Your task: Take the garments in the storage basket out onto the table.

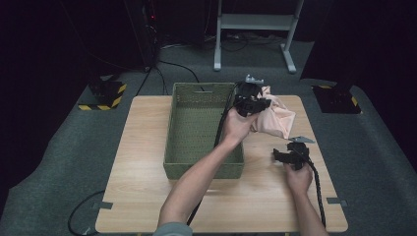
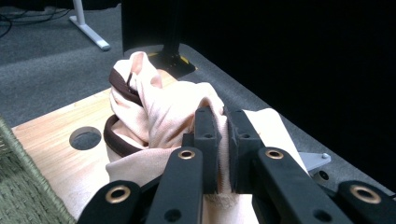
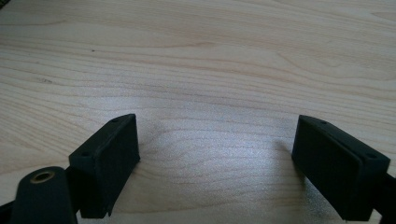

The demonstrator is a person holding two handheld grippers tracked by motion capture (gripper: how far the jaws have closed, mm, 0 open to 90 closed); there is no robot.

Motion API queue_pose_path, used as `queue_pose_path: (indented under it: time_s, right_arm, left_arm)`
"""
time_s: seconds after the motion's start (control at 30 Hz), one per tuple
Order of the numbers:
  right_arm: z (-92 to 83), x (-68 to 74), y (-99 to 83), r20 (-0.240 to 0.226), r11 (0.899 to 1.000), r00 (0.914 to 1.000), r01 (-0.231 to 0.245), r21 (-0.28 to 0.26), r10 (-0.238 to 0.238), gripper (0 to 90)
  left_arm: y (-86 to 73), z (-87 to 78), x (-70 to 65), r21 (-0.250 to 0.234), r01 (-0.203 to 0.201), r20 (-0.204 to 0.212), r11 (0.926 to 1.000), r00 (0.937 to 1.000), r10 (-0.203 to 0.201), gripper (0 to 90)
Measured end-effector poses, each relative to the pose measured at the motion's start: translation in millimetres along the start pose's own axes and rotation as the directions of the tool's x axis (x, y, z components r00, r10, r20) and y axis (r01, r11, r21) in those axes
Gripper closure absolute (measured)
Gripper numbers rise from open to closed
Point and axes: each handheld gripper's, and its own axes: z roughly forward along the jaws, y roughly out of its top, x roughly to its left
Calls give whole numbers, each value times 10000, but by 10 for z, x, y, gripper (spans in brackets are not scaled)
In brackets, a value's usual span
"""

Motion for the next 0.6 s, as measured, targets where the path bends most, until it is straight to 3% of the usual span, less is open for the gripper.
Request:
queue_pose_path:
  time_s: [0.13,0.6]
  right_arm:
    - [0,1,0,-2,10000,10000,-18,-3,18,145]
    - [-1,0,0,10,10000,10000,-10,17,10,145]
  left_arm:
    - [-10,91,-13,107,-139,-152,9998,9998,141,845]
    - [-59,420,-50,383,-51,-282,9993,9996,62,839]
